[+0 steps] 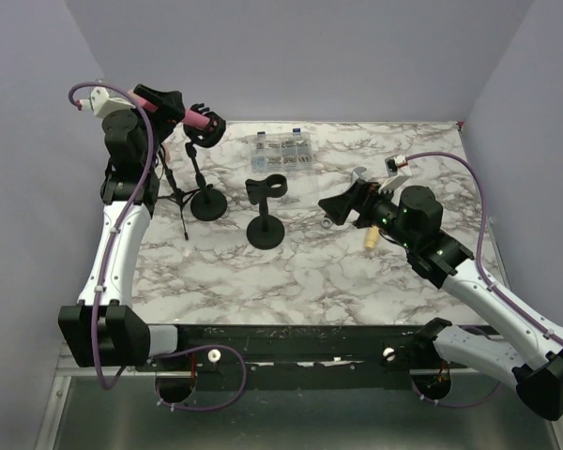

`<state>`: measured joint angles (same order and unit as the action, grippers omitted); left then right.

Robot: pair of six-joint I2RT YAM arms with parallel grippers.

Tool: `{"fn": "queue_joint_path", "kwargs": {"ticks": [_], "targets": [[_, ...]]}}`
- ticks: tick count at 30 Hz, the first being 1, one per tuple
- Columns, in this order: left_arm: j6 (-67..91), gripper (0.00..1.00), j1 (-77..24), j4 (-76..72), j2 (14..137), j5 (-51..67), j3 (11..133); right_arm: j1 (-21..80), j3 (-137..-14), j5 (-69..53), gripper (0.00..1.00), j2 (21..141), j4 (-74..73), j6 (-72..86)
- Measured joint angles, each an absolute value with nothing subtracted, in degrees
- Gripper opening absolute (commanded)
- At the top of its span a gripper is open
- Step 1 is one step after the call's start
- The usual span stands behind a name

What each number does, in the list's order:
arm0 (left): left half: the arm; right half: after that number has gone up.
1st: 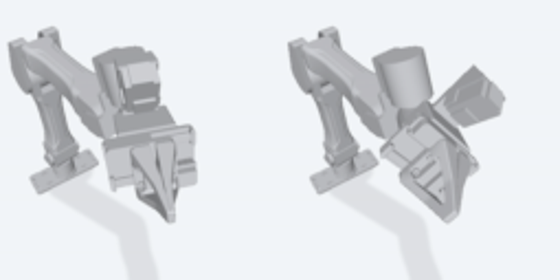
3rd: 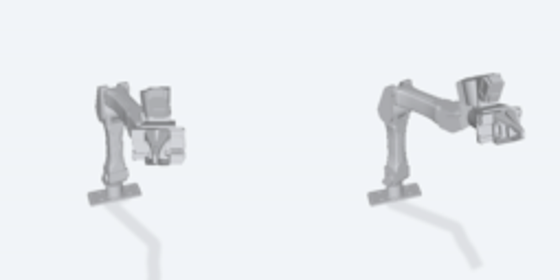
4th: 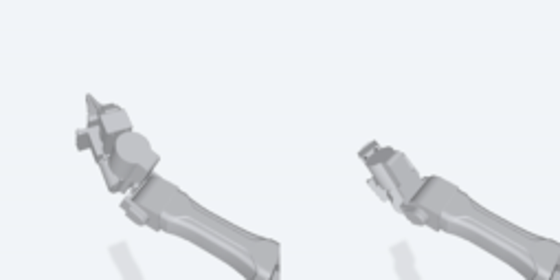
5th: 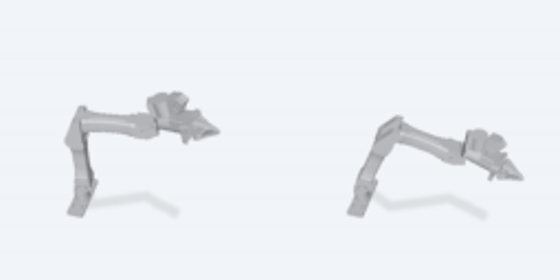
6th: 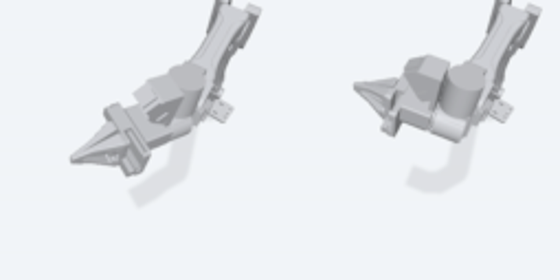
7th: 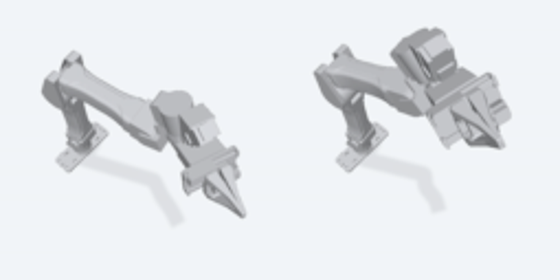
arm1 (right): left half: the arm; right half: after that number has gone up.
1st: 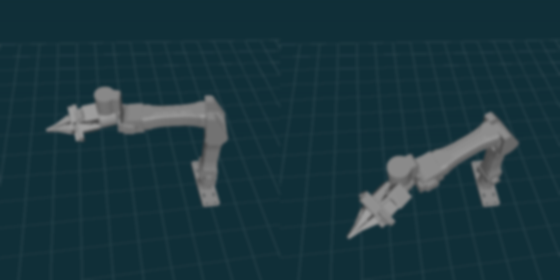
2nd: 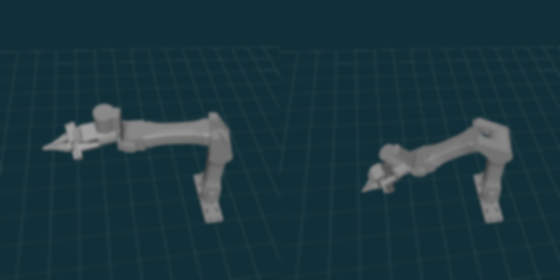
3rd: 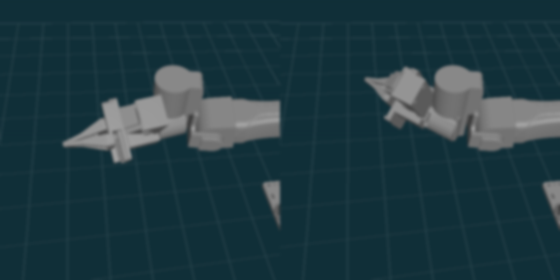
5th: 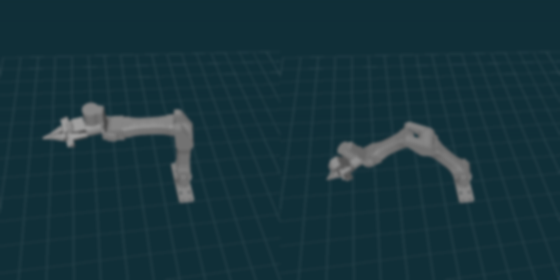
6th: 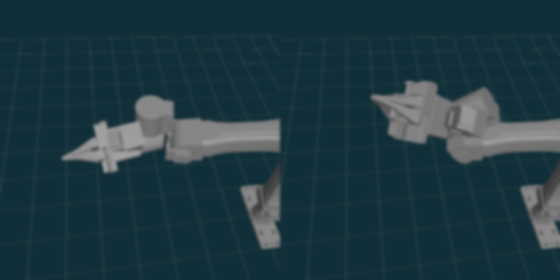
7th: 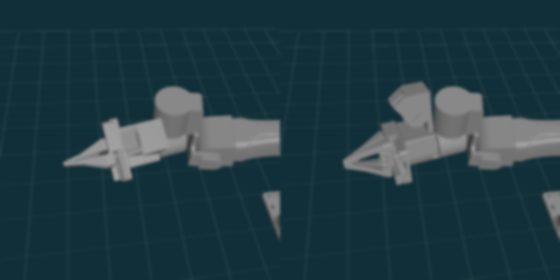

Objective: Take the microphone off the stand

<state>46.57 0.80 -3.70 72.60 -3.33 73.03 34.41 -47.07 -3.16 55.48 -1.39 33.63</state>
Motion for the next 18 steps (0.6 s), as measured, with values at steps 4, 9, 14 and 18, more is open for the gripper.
{"fn": "queue_joint_path", "kwargs": {"ticks": [4,9,14,18], "targets": [[47.0,0.56,0.6,-3.7,75.2,-3.0,73.1,34.4,-47.1,-3.1,1.00,55.5,-1.4,33.6],[46.9,0.24,0.4,-4.5,75.3,-2.9,73.3,34.4,-47.1,-3.1,1.00,55.5,-1.4,33.6],[45.1,0.00,0.4,-4.7,75.2,-3.0,73.9,34.4,-47.1,-3.0,1.00,55.5,-1.4,33.6],[43.2,0.00,0.4,-4.1,74.9,-3.0,75.7,34.4,-47.1,-3.0,1.00,55.9,-1.4,33.6]]}}
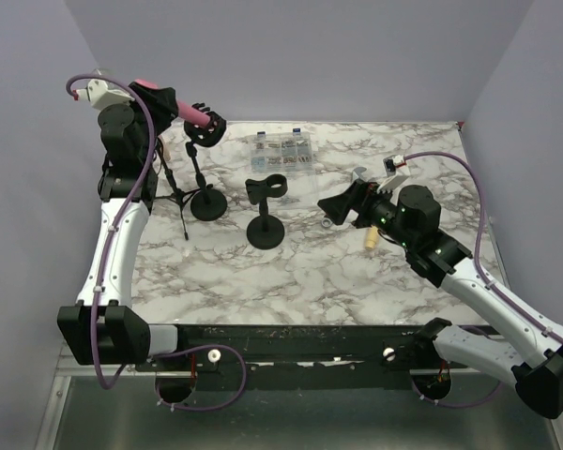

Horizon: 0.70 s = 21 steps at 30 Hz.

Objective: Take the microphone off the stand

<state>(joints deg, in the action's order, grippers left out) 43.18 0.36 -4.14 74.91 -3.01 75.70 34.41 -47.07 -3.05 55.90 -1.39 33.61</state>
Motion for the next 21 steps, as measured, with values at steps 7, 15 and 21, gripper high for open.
{"fn": "queue_joint_path", "kwargs": {"ticks": [7,15,21], "targets": [[41.5,0.00,0.4,-3.9,71.3,-4.4,78.3,34.4,-47.1,-3.1,1.00,56.8,-1.4,33.6],[38.5,0.00,-1.7,-4.2,61.8,-7.6,78.2,34.4,-47.1,-3.0,1.00,57.3,-1.4,33.6],[38.2,0.00,-2.5,-5.4,54.2,-1.4,74.6,34.4,-47.9,-3.2,1.00,59.4,-1.6,32.8]]}}
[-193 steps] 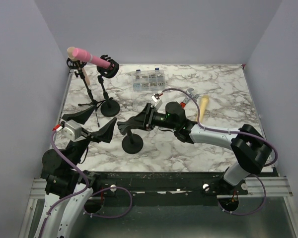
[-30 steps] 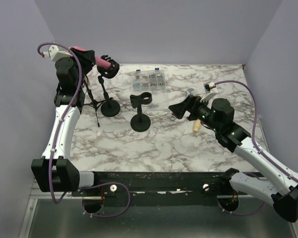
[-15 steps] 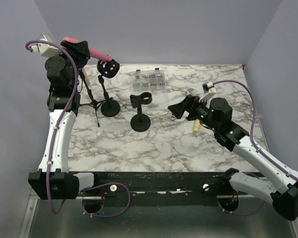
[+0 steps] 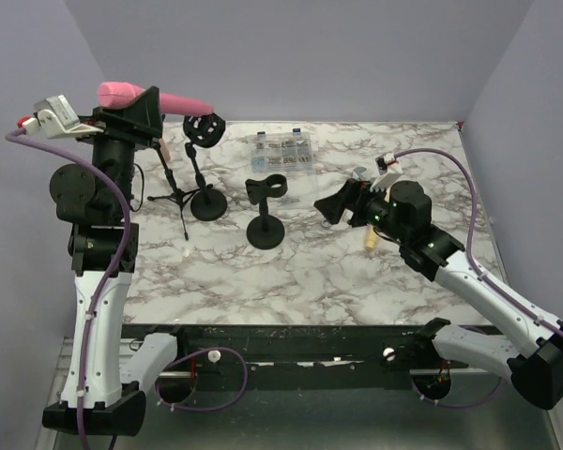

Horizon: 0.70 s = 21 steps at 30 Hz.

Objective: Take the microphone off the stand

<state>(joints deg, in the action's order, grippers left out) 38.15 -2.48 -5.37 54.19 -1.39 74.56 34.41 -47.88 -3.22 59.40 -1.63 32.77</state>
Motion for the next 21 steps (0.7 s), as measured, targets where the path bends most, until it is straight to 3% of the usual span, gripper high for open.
{"fn": "queue_joint_path", "kwargs": {"ticks": [12,21], "targets": [[47.5,0.00,-4.1,-22.1,53.5,34.9,60.0,34.4,-53.3,-18.7,1.00,62.2,-1.7,34.1],[54.1,0.00,-8.4,-35.7,55.2,48.1,53.6,34.4,-52.0,-37.5,1.00,64.5,12.1,43.0]]}}
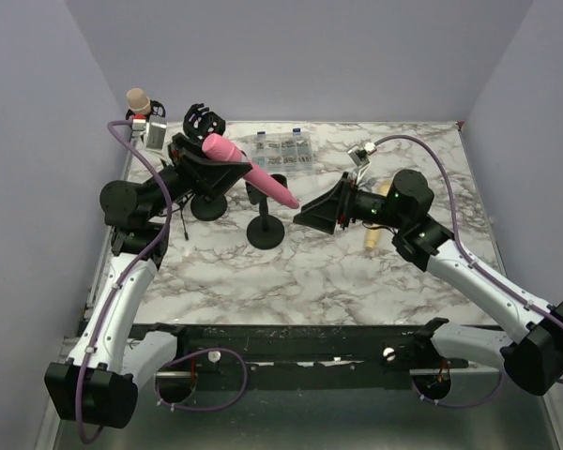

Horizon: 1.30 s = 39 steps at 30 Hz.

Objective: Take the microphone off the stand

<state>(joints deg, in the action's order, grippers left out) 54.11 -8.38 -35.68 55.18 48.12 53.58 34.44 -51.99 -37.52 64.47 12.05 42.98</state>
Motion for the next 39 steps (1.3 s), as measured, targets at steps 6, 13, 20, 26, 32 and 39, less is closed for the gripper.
{"fn": "queue_joint_path", "kwargs": {"ticks": [6,13,20,26,32,39], "targets": [[55.8,0.00,-11.3,-34.2,58.7,51.1,54.6,35.4,-52.0,-42.5,0.96,68.7,20.1,47.3],[58.0,0.00,-13.8,-32.6,63.0,53.4,55.1,36.8,-52.6,-43.5,0.79,72.6,23.2,48.2],[62.1,0.00,-15.1,-32.6,67.1,55.0,55.2,38.8,-52.5,-44.7,0.62,75.9,30.4,50.4],[63.4,0.00,-16.0,-32.2,68.2,56.1,55.9,39.0,-51.1,-44.4,0.39,75.7,32.3,50.7],[63.5,0.51,-16.8,-29.7,68.5,56.3,57.5,39.1,-49.5,-42.5,0.13,72.7,32.2,48.5],[60.6,0.99,-17.0,-26.7,68.7,57.1,58.6,39.2,-49.4,-37.7,0.01,69.9,26.6,45.3]]}}
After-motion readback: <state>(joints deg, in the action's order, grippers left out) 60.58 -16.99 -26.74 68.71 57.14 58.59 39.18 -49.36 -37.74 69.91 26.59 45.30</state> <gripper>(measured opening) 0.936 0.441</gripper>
